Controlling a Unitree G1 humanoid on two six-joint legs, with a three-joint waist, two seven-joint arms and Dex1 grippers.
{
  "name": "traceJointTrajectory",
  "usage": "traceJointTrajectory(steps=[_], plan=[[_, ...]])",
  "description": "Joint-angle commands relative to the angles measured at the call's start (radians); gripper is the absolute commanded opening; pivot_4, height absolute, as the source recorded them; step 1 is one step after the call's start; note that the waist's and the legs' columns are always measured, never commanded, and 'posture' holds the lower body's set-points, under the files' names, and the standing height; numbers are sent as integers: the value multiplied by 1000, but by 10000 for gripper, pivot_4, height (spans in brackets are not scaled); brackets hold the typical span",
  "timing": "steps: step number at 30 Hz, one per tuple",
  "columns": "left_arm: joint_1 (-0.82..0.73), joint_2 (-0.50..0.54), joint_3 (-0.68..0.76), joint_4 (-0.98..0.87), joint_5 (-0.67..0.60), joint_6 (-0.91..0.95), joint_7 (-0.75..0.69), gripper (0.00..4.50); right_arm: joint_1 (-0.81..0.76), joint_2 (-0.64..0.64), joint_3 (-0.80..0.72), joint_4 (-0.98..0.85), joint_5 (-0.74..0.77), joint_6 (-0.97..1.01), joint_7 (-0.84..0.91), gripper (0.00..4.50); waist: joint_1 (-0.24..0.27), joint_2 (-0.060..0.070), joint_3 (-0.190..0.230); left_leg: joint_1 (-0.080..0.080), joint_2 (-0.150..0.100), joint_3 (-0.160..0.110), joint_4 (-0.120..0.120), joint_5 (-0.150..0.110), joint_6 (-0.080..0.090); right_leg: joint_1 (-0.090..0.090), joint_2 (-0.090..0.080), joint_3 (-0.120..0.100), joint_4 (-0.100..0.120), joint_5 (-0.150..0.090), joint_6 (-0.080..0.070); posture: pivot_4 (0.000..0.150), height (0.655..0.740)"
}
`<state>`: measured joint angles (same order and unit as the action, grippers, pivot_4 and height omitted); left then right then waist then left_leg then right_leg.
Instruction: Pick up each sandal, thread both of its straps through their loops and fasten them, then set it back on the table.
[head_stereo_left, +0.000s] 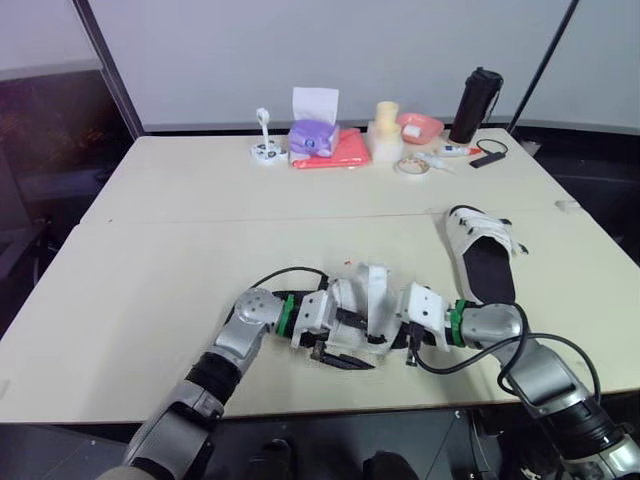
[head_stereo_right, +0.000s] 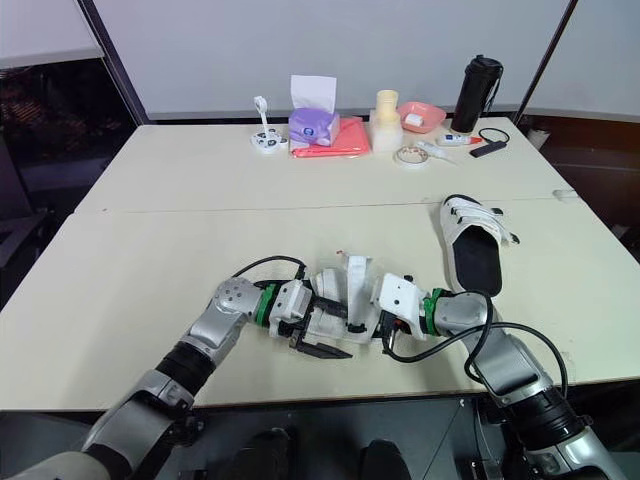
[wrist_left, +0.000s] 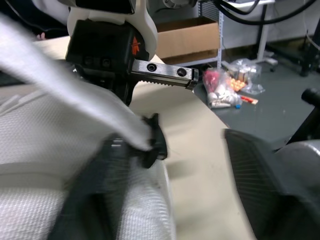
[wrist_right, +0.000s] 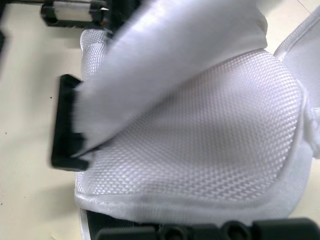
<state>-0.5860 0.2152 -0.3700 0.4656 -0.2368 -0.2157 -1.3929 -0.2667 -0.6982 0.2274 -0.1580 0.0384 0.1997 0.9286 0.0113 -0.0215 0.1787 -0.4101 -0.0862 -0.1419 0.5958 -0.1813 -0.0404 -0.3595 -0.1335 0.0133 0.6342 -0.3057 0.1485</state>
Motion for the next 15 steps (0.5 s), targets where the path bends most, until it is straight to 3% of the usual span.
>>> traceJointTrajectory(steps=[1,15], plan=[[-8,-14,57,-38,-51,128,56,29157,2,0,13,23,-23,12,-2,0,-1,0,0,0,0,0,0,0,0,0,0,0,0,0,0,1500,7400],[-61,-66,163,-107,-170,425,142,29157,1,2,14,29,-24,8,-2,0,-1,0,1,-1,3,1,-1,0,0,-1,0,0,0,1,2,1500,7400]])
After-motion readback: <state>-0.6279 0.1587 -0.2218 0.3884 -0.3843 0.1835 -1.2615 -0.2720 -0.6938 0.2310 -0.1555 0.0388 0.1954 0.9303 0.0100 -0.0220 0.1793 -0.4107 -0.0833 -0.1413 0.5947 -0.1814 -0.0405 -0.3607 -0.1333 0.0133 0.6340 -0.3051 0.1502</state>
